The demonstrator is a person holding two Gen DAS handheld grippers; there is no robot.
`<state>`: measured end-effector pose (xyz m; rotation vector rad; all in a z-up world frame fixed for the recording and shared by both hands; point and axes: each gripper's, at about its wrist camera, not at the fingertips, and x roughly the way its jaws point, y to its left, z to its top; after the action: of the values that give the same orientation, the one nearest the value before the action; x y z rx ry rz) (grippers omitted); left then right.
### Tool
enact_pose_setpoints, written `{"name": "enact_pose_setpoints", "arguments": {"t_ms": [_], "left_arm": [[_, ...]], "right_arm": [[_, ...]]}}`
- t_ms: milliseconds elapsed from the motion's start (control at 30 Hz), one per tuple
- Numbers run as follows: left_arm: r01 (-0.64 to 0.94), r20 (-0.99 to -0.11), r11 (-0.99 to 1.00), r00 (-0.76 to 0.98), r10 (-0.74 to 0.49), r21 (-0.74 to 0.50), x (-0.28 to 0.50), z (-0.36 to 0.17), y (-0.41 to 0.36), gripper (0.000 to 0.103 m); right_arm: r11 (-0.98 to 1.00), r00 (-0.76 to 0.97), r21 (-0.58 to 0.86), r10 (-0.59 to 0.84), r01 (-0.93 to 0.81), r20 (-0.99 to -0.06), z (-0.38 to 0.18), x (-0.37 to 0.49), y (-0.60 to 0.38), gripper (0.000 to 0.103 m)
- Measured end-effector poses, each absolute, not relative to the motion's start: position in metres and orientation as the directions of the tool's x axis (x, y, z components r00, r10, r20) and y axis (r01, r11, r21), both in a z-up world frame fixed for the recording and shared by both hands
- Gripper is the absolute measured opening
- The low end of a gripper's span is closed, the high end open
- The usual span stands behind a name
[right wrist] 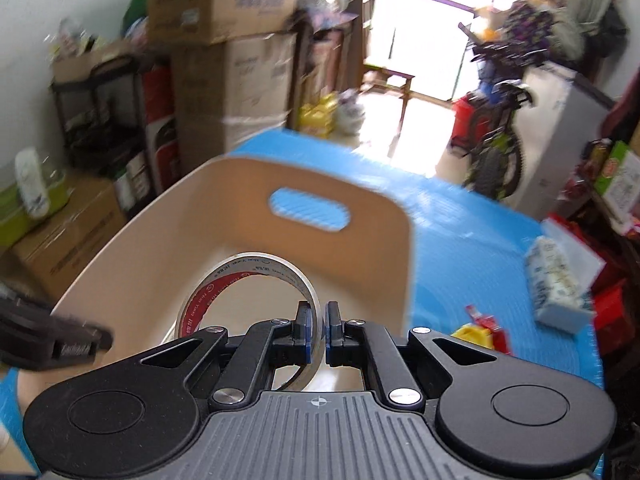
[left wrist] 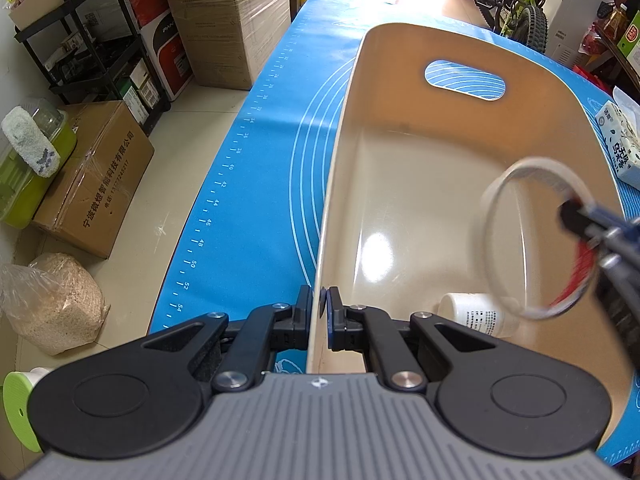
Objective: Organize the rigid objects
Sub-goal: 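Lift the tape roll into the basket and release it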
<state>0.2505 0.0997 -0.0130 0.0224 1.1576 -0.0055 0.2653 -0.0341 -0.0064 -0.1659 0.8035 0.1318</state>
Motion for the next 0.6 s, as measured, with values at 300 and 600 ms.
{"name": "enact_pose_setpoints", "arguments": {"t_ms": [300,600], "left_arm": [[0.017,-0.916,1.0,0.402,0.009,0.017,0.251,-0.013,0.1,0.008],[0.019,-0.916,1.0,0.401,0.013,0.022,0.251,-0.014,0.098,0.009]], "right_arm": [[0.956,0.557,-0.1,0.075,-0.277,-0.827,-0.035,0.272,-0.015,0.019],[0.954,0.532,-0.082,0.087,-0.288,-0.842,-0.04,0.266,-0.021,0.036]]}}
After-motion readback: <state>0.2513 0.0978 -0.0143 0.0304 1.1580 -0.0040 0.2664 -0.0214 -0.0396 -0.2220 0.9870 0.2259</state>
